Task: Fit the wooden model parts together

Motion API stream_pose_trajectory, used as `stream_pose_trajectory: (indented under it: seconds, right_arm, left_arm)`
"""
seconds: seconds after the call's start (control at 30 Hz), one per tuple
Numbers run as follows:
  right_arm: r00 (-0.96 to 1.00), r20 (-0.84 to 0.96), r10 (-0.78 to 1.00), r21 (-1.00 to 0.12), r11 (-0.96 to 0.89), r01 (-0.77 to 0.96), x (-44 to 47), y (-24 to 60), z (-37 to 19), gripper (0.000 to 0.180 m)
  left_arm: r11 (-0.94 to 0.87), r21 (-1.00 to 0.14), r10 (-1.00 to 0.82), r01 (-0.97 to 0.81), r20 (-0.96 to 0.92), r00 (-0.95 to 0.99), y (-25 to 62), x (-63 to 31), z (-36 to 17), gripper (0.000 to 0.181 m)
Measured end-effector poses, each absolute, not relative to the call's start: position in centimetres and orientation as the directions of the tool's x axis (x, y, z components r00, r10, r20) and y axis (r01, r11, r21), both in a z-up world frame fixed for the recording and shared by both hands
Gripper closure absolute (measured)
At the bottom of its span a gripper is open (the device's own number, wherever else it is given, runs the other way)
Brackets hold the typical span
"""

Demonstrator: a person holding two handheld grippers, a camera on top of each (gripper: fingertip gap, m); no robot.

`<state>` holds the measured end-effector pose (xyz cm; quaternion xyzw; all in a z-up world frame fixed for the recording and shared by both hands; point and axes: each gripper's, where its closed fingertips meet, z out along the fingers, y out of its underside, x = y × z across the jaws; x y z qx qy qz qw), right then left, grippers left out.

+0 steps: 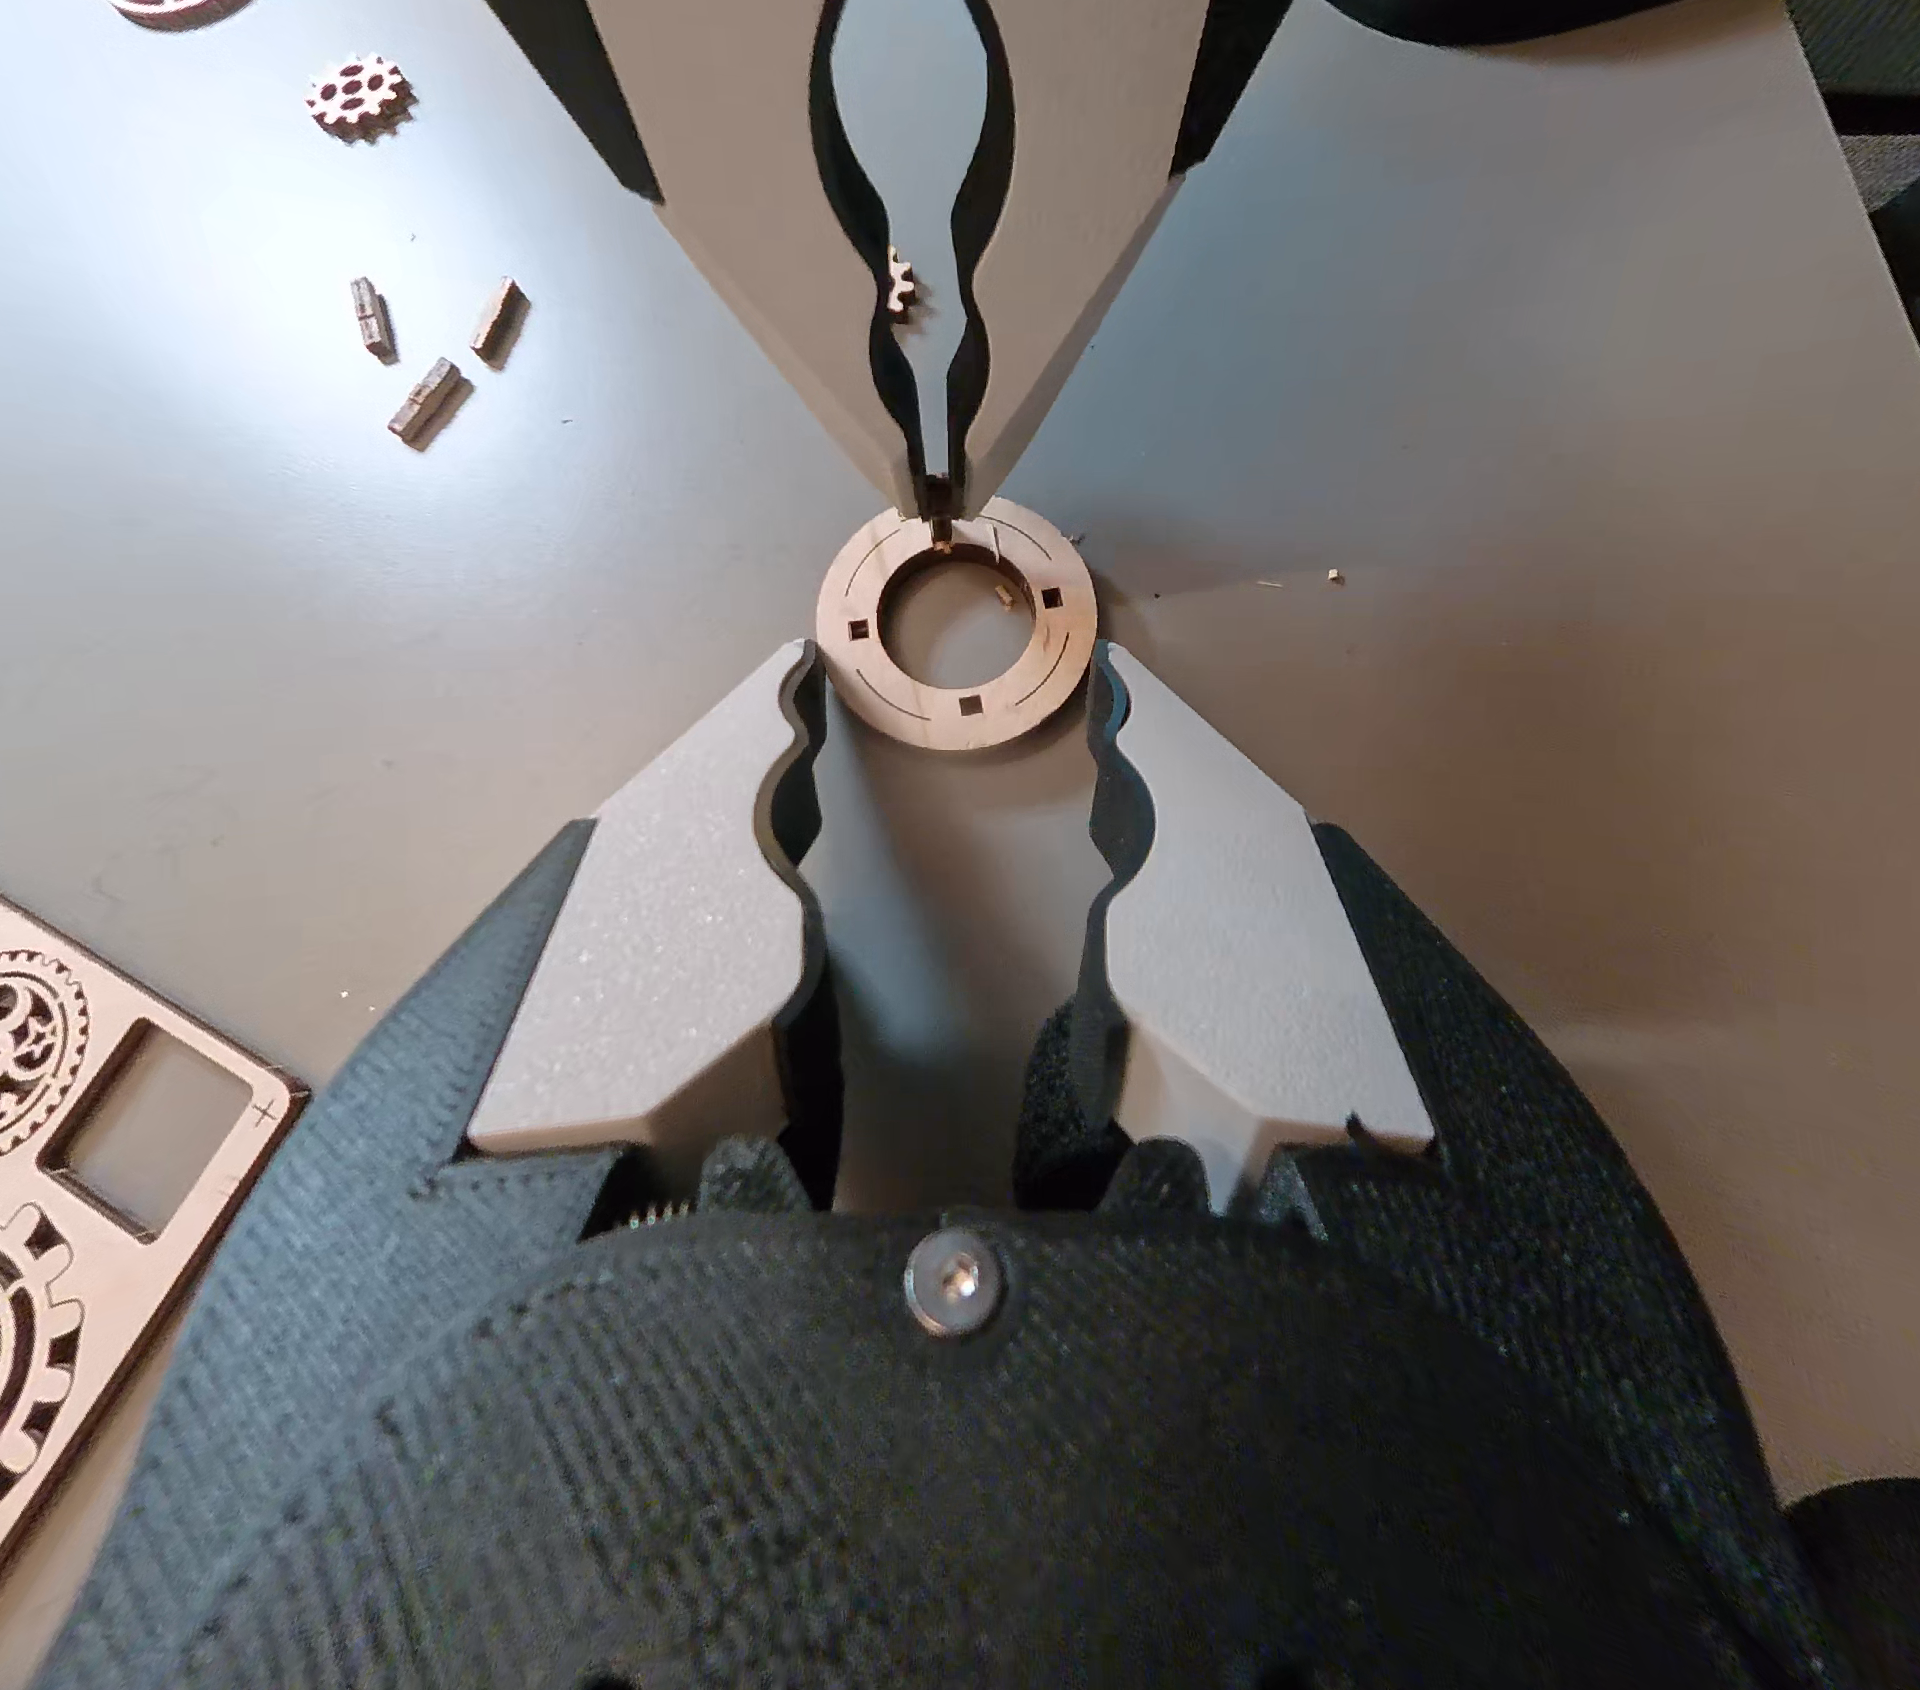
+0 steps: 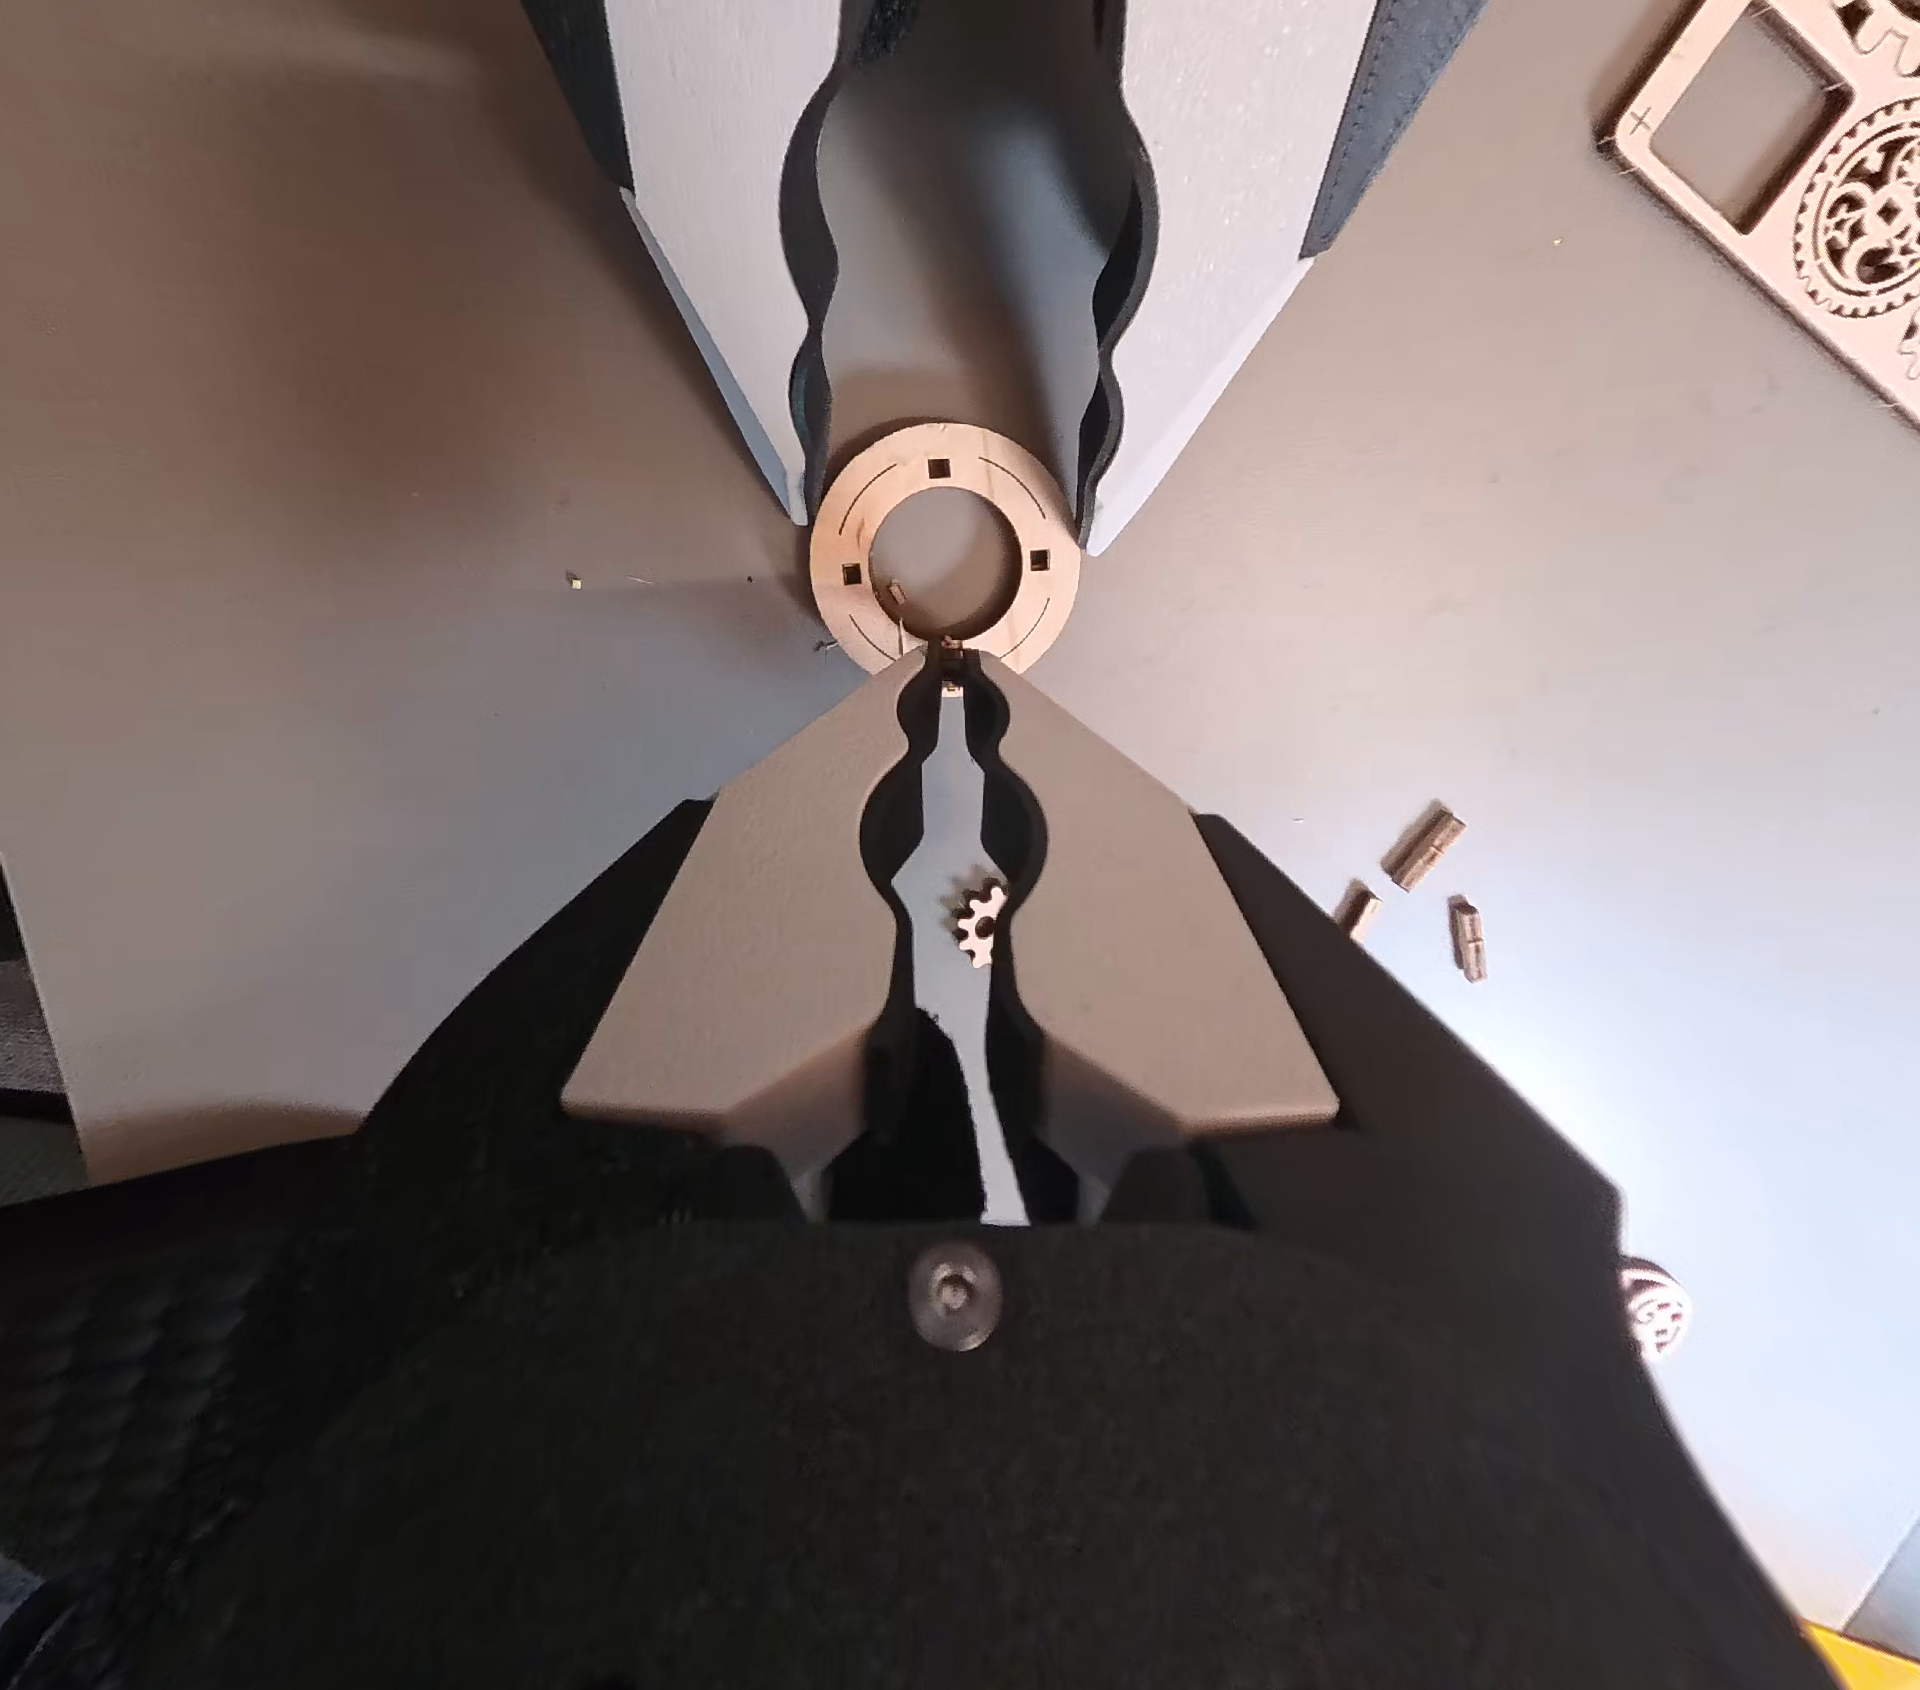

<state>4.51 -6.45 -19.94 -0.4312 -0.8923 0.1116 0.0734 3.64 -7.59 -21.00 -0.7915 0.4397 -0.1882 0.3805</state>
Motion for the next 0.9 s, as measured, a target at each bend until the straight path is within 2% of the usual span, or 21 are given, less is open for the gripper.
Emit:
stream_pose_trajectory:
  seconds: [0.17,0.33,0.4,0.9]
  right_arm:
    - [-0.614,0.023,0.789,-0.289,0.593,0.751,4.4,-6.43,-19.51,0.177]
    - [-0.627,0.013,0.779,-0.267,0.607,0.749,4.63,-6.45,-19.66,0.171]
    - [-0.63,0.029,0.776,-0.258,0.614,0.746,4.59,-6.29,-19.75,0.177]
    - [-0.602,-0.009,0.799,-0.212,0.587,0.782,4.66,-6.07,-20.02,0.178]
  left_arm:
    - [-0.325,-0.768,-0.839,-0.552,-0.036,0.543,-7.58,3.64,-21.01,0.131]
    - [-0.325,-0.768,-0.839,-0.552,-0.036,0.543,-7.58,3.64,-21.02,0.131]
    - [-0.325,-0.768,-0.839,-0.553,-0.036,0.543,-7.58,3.65,-21.02,0.131]
    - [-0.325,-0.768,-0.839,-0.552,-0.037,0.543,-7.57,3.64,-21.07,0.131]
